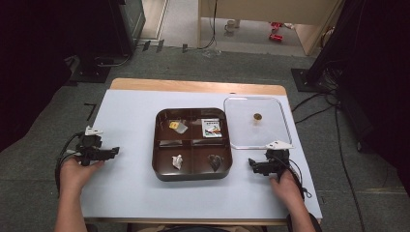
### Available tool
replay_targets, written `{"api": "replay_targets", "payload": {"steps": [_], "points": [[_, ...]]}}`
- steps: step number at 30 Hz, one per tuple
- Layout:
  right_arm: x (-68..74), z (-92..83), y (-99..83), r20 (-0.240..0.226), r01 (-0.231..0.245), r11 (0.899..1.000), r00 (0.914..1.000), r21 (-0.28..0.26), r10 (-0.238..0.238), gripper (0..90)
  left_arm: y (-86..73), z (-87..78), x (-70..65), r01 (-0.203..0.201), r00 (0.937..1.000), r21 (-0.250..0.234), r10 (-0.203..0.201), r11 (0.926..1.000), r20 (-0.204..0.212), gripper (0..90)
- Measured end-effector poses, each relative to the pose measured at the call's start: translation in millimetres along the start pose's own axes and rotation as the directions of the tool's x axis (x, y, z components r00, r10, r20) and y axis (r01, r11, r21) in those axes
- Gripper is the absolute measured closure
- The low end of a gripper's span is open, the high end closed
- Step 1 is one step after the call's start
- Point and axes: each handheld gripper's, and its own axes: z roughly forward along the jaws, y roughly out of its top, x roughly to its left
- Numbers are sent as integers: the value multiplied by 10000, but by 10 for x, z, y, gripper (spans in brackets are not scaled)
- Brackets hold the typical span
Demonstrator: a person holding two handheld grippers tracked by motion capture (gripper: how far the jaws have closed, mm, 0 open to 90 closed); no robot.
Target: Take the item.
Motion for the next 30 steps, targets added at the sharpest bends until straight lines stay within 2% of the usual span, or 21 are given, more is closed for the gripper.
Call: {"api": "replay_targets", "payload": {"steps": [7, 14, 17, 30], "points": [[0, 0, 0, 0, -3, 10000, 10000, 2, 3, 0, 26, -27, -32, 44, 9998, 27, -45, 10000, 216, 259], [0, 0, 0, -1, -3, 10000, 10000, 0, 3, 0, 70, -55, -114, -176, 9988, -113, 181, 9998, 458, 263], [0, 0, 0, -1, -1, 10000, 10000, 0, 1, 0, 83, -71, -142, -277, 9980, -174, 286, 9995, 569, 301], [1, -1, -1, 1, -10, 10000, 10000, 2, 10, 0, 160, -139, -243, -376, 9932, -351, 412, 9987, 1085, 308]]}}
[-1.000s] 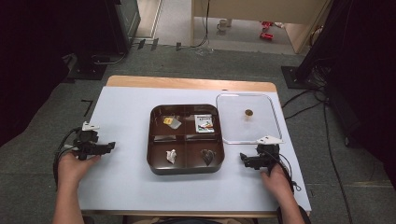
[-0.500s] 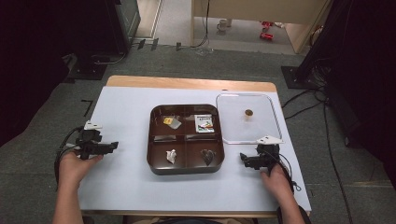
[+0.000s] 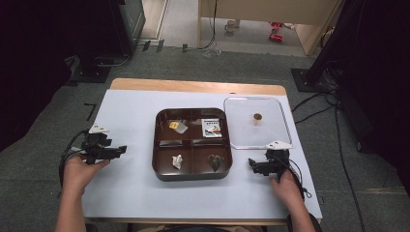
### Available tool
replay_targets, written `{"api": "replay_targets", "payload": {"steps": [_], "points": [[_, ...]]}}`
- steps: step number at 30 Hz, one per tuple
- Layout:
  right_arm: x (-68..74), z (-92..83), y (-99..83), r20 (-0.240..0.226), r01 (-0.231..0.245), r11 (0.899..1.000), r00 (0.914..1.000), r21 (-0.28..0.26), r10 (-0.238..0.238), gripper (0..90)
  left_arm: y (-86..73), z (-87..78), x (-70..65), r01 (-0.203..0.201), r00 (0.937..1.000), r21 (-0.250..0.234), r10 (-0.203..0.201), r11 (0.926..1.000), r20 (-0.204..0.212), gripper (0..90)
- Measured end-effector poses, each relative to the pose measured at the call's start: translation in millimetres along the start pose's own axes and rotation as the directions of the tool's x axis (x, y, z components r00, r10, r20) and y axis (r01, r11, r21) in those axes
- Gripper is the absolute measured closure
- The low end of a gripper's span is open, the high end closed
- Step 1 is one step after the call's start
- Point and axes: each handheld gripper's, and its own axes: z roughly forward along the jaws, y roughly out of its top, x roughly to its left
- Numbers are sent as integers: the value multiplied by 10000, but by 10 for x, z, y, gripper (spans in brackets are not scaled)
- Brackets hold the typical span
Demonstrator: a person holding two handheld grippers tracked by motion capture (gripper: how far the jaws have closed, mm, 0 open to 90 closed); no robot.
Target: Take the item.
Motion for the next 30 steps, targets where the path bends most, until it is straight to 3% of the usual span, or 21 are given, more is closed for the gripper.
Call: {"api": "replay_targets", "payload": {"steps": [17, 30], "points": [[0, 0, 0, -3, 14, 10000, 10000, 1, -14, 0, 154, -65, -188, -369, 9985, -110, 374, 9993, 404, 312], [0, 0, 0, -1, 13, 10000, 10000, 0, -13, 0, 269, -135, -380, -694, 9927, -525, 742, 9962, 953, 314]]}}
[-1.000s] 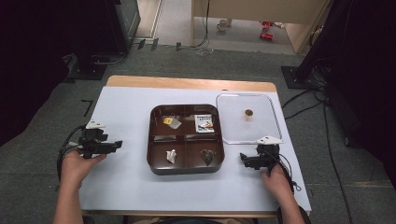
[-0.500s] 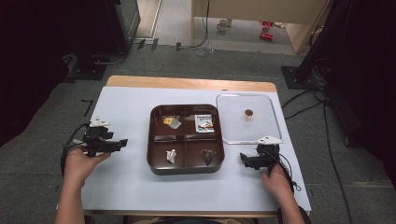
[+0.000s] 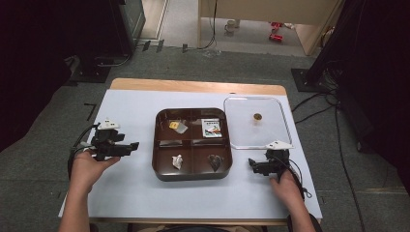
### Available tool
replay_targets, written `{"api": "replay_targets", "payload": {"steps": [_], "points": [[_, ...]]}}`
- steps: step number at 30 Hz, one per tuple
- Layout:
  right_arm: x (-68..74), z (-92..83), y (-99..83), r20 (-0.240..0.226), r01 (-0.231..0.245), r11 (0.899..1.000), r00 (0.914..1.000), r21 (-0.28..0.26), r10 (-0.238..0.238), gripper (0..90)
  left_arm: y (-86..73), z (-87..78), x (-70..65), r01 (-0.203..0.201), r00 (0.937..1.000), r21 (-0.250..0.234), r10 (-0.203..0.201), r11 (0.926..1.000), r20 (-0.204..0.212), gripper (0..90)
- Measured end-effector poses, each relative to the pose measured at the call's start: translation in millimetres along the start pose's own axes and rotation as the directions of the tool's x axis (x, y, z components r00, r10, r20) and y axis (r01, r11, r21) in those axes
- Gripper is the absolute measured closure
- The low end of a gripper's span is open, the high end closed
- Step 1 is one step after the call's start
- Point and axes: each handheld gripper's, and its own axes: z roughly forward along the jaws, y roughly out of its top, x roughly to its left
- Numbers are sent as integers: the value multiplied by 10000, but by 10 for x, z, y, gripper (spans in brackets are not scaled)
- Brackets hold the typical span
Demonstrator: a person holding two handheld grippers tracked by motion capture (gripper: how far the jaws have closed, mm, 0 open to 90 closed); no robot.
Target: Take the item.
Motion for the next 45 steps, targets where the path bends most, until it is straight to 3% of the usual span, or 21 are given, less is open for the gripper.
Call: {"api": "replay_targets", "payload": {"steps": [9, 28, 34, 45], "points": [[0, 0, 0, 4, 1, 10000, 10000, 2, -1, 0, 85, 19, -168, -449, 9987, -114, 452, 9989, 236, 310], [0, 0, 0, 5, 7, 10000, 10000, 1, -7, 0, 175, 125, -423, -773, 9934, -403, 804, 9962, 822, 331], [0, 0, 0, 5, 8, 10000, 10000, 0, -8, 0, 208, 175, -549, -1199, 9879, -484, 1239, 9916, 929, 340], [0, -1, 0, 3, 12, 10000, 10000, 3, -12, 0, 218, 247, -664, -1550, 9784, -689, 1628, 9855, 1277, 340]]}}
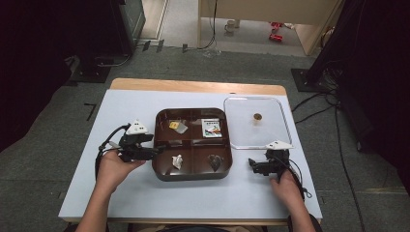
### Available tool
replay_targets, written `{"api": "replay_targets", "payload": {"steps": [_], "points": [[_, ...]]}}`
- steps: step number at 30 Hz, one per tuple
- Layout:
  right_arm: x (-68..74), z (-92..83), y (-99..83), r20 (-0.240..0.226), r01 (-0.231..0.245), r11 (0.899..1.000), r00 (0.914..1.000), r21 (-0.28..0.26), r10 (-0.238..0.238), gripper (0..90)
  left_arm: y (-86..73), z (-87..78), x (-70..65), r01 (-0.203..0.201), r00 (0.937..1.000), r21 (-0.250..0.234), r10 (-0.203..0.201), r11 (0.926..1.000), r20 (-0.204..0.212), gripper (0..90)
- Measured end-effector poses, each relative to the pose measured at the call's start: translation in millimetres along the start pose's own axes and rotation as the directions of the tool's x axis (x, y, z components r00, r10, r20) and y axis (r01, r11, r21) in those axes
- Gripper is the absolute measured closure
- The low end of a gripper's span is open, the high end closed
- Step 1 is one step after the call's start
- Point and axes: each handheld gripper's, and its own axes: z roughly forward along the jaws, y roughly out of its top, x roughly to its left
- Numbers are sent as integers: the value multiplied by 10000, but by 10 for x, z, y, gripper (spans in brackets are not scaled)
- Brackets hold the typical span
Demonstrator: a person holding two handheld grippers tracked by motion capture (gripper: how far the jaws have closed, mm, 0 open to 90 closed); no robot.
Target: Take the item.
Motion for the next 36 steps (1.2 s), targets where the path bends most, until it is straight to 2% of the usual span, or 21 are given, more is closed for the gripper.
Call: {"api": "replay_targets", "payload": {"steps": [4, 12, 17, 24, 34, 36], "points": [[0, 0, 0, 2, -1, 10000, 10000, -1, 1, 0, 7, 53, -31, 5, 9999, 1, -5, 10000, 100, 339], [0, 0, 0, 3, -4, 10000, 10000, -1, 4, 0, 1, 217, -170, -667, 9973, 236, 659, 9975, 337, 378], [0, 0, 0, 3, -1, 10000, 10000, -3, 1, 0, -10, 317, -224, -783, 9947, 457, 750, 9959, 697, 393], [1, 0, 0, 5, -6, 10000, 10000, -1, 6, 0, -13, 404, -283, -1080, 9912, 632, 1026, 9921, 832, 416], [0, 0, 0, 3, -3, 10000, 10000, -3, 3, 0, -40, 524, -378, -1653, 9824, 1058, 1543, 9805, 1053, 441], [1, 0, 0, 4, -3, 10000, 10000, -2, 3, 0, -42, 531, -391, -1842, 9801, 1079, 1744, 9769, 946, 447]]}}
